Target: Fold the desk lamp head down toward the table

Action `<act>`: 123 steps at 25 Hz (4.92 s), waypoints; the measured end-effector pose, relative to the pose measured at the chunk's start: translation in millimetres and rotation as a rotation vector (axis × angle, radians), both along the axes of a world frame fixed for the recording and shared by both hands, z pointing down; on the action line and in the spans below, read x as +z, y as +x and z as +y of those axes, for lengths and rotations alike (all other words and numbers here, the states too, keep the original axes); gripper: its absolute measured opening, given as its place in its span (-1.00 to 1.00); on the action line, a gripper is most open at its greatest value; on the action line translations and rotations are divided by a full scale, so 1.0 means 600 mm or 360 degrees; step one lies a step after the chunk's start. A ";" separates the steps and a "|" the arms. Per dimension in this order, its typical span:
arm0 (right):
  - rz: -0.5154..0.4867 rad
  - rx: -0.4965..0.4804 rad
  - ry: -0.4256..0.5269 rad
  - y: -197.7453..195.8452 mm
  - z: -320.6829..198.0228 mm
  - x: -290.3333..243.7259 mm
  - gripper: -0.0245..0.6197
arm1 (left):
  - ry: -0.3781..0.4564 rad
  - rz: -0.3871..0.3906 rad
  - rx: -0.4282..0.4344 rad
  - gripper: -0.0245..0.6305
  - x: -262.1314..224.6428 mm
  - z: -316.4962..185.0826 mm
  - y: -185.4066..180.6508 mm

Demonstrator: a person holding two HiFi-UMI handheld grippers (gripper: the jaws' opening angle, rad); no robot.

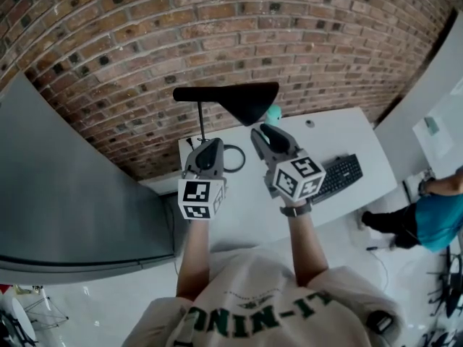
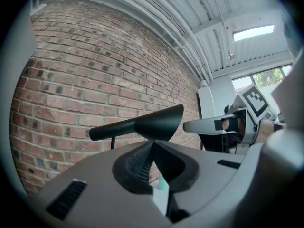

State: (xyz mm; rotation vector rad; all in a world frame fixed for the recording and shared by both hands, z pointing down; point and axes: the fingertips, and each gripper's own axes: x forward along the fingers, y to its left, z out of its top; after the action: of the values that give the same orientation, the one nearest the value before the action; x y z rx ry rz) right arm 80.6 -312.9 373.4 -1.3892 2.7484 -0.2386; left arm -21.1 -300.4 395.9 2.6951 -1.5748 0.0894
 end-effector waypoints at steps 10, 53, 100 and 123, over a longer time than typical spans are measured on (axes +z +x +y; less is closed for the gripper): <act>-0.0028 0.0002 -0.0003 -0.019 -0.016 -0.005 -0.66 | -0.0014 -0.0010 -0.0005 -0.94 0.008 -0.009 -0.011; -0.0072 0.0003 -0.0148 -0.023 -0.024 0.058 -0.90 | -0.0057 -0.0053 -0.0038 -0.94 0.046 -0.031 -0.018; -0.0178 0.0047 -0.0598 -0.113 -0.062 0.277 -0.90 | -0.0297 -0.0078 -0.0083 -0.94 0.163 -0.035 -0.095; -0.0136 0.0156 -0.0622 -0.132 -0.073 0.311 -0.91 | -0.0324 -0.0109 -0.0030 -0.94 0.192 -0.047 -0.136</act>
State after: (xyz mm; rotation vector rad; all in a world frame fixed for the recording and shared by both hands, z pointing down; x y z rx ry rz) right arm 1.2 -356.7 560.1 -1.5437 2.6496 -0.8461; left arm -102.4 -328.4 511.3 2.5467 -1.5159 0.3265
